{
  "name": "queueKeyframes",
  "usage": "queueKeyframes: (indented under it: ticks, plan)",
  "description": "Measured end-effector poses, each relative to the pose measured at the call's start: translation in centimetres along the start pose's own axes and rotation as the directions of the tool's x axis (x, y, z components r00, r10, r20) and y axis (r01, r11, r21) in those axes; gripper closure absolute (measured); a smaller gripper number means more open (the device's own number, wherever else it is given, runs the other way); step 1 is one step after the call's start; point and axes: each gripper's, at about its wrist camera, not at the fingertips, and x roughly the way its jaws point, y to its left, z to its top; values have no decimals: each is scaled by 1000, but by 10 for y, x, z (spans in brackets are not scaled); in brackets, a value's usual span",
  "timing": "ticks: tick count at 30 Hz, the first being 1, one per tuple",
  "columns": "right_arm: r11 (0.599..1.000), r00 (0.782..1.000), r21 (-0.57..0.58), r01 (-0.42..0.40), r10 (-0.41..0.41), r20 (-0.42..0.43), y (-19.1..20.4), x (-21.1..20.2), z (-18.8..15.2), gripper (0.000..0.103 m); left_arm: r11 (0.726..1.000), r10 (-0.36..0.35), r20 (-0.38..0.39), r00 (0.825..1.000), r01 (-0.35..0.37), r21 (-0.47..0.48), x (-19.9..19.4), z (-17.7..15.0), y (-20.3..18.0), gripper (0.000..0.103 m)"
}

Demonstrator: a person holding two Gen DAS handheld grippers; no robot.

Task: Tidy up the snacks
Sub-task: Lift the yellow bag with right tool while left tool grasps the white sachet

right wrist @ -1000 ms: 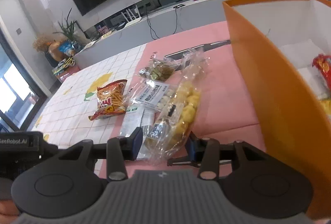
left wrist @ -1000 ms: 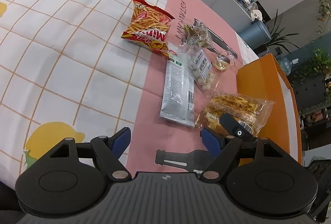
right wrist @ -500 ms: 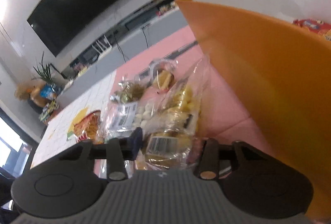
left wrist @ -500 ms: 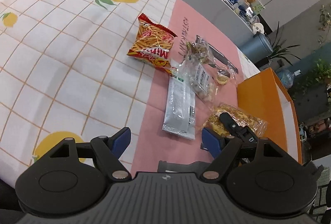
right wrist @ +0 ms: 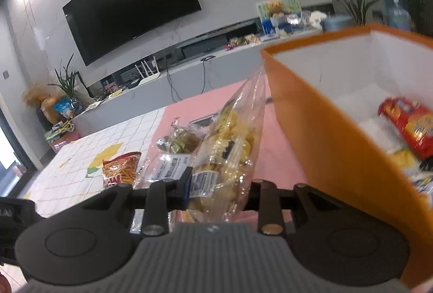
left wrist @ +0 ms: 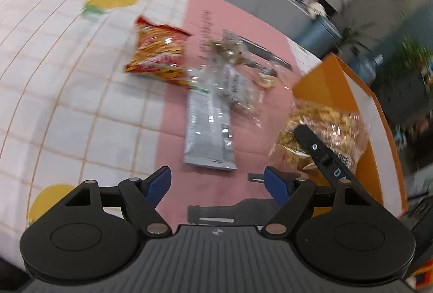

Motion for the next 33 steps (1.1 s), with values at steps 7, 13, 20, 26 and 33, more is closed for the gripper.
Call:
queueKeyframes:
  ticks: [7, 13, 20, 26, 33]
  plan:
    - [998, 998, -68, -14, 17, 55, -3, -21, 14, 75, 991, 89, 36, 995, -93, 96, 20, 4, -21, 12]
    - [996, 996, -75, -45, 51, 74, -11, -28, 21, 75, 960, 215, 21, 976, -215, 178, 57, 5, -40, 11]
    - [995, 995, -85, -54, 61, 78, -17, -31, 21, 75, 936, 290, 72, 954, -298, 186, 75, 9, -49, 10]
    - [992, 994, -106, -70, 79, 80, -12, -31, 17, 75, 934, 308, 159, 938, -330, 138, 81, 13, -45, 21]
    - [993, 994, -99, -59, 67, 89, -12, -31, 19, 75, 938, 311, 141, 940, -327, 112, 70, 12, -44, 48]
